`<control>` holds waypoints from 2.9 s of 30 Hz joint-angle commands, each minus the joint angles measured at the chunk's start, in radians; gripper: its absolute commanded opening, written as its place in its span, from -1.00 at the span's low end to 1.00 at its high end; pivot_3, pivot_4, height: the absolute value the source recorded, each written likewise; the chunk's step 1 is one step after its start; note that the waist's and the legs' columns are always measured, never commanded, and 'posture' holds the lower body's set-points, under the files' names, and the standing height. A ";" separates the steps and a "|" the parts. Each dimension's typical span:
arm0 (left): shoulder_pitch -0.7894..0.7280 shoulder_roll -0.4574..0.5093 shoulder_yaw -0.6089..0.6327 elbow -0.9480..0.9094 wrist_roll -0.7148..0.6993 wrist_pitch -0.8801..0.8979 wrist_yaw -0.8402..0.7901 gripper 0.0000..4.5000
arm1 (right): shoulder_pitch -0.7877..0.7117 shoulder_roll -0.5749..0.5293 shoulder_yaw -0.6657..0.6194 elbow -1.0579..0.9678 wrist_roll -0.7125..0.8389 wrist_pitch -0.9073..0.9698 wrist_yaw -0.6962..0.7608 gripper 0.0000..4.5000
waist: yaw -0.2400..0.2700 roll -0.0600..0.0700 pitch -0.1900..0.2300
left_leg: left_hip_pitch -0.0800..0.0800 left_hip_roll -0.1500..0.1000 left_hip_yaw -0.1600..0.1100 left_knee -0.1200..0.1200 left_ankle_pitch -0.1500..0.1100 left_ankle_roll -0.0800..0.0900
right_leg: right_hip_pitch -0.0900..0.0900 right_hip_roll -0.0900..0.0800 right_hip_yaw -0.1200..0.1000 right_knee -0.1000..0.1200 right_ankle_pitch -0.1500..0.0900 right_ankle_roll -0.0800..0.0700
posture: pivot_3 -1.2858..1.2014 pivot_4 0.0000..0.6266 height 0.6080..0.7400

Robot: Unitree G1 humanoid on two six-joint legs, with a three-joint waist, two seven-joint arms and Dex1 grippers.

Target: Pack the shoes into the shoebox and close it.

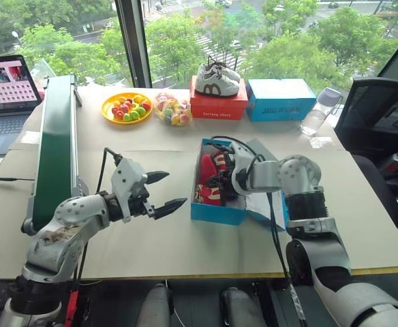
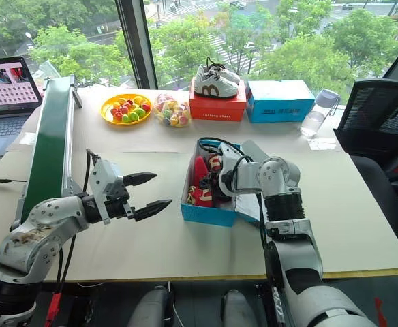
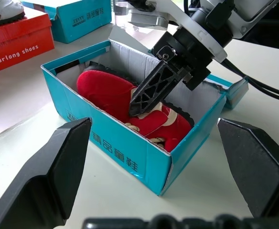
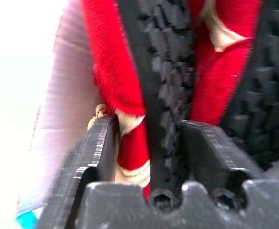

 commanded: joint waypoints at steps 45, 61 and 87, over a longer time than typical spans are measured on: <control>-0.089 -0.014 -0.036 0.047 0.023 -0.026 -0.072 1.00 | 0.790 0.263 -0.420 -0.402 -0.213 -0.616 -0.173 -0.99 | 0.012 0.000 -0.017 | 0.005 -0.001 0.003 0.005 -0.008 -0.005 | 0.004 -0.005 0.000 -0.006 -0.001 0.001 | 0.03 -0.52 1.00; -0.093 -0.012 -0.031 0.043 0.025 -0.022 -0.064 1.00 | 0.593 0.383 -0.567 -0.288 0.369 -1.060 0.090 -0.99 | -0.010 0.006 -0.017 | 0.004 0.000 0.005 0.003 -0.003 0.004 | 0.005 -0.003 0.004 -0.003 0.000 -0.004 | 0.03 -0.52 1.00; -0.073 -0.028 -0.024 0.019 0.025 -0.008 -0.009 1.00 | 0.184 -0.094 0.328 -0.090 -0.453 -0.916 0.515 -0.99 | -0.012 0.014 -0.012 | 0.003 0.004 0.009 0.004 -0.003 0.004 | 0.001 0.001 0.005 -0.001 -0.001 -0.001 | 0.03 -0.52 1.00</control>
